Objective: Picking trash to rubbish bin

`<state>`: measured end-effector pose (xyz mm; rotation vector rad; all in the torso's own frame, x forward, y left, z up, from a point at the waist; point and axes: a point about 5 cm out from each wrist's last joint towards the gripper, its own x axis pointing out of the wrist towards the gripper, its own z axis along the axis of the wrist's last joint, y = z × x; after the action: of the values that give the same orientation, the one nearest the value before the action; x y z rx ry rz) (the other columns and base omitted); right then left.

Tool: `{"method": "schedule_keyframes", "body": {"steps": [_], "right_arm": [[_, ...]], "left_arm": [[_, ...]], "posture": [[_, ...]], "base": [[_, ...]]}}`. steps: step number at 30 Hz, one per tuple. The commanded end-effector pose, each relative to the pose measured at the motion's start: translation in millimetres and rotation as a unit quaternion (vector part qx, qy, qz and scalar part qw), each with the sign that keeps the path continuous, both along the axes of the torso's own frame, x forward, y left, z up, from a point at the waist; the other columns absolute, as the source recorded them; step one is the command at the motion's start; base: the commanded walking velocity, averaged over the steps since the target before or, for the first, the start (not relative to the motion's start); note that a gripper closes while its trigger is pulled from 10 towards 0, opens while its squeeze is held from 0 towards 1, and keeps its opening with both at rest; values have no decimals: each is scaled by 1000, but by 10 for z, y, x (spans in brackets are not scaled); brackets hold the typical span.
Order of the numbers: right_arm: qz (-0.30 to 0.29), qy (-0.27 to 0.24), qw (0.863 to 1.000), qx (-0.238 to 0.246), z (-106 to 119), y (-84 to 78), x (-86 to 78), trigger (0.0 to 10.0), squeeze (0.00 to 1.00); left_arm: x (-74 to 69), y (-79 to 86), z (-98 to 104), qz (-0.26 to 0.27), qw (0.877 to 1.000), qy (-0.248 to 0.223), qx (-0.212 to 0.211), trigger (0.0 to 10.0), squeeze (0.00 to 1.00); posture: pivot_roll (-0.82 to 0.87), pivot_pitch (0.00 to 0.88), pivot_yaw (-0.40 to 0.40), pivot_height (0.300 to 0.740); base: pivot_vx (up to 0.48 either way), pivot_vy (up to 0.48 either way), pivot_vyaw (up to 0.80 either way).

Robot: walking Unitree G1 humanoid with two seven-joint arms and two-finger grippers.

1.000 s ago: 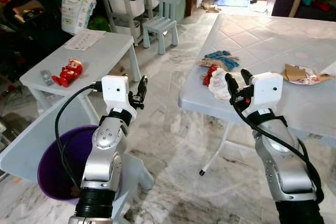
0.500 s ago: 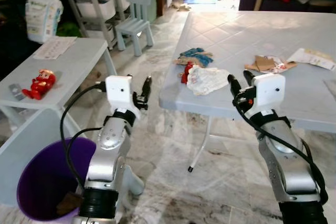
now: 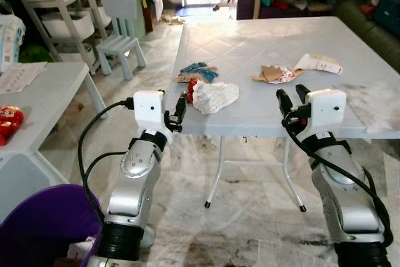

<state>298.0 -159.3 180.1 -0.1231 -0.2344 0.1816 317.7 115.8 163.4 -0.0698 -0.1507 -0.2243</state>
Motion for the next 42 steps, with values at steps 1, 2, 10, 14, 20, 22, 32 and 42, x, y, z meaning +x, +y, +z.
{"method": "schedule_keyframes", "body": {"steps": [1, 2, 10, 14, 20, 22, 32, 42], "right_arm": [[8, -15, 1000, -2, 74, 43, -11, 10000, 0], [8, -15, 1000, -2, 72, 44, -12, 10000, 0], [8, -14, 1000, -3, 63, 46, -11, 10000, 0], [9, -14, 1000, -3, 59, 55, -11, 10000, 0], [10, -15, 1000, -3, 61, 61, -5, 10000, 0], [10, -15, 1000, -2, 60, 61, -4, 10000, 0], [11, -15, 1000, -3, 56, 60, -3, 10000, 0], [10, -15, 1000, -3, 57, 57, -4, 10000, 0]], "left_arm": [[2, 37, 25, 3, 1000, -4, 1, 10000, 0], [2, 37, 25, 3, 1000, -4, 1, 10000, 0], [4, 36, 26, 2, 1000, 1, -6, 10000, 0], [6, 42, 22, 1, 1000, 3, -5, 10000, 0], [7, 49, 21, 2, 1000, 4, -5, 10000, 0], [8, 51, 20, 2, 1000, 4, -5, 10000, 0], [7, 52, 12, 3, 1000, 7, -3, 10000, 0], [8, 58, 3, 5, 1000, 11, -5, 10000, 0]], "posture": [[-115, 18, 51, 740], [-115, 18, 51, 740], [-112, 20, 51, 740], [-110, 17, 51, 740], [-108, 15, 51, 740], [-107, 15, 51, 740], [-108, 14, 51, 740], [-108, 16, 50, 740]], "base": [[0, 0, 0], [0, 0, 0], [0, 0, 0], [0, -60, 0], [0, -164, 0], [0, -319, 0], [0, -122, 0], [0, -118, 0]]}}
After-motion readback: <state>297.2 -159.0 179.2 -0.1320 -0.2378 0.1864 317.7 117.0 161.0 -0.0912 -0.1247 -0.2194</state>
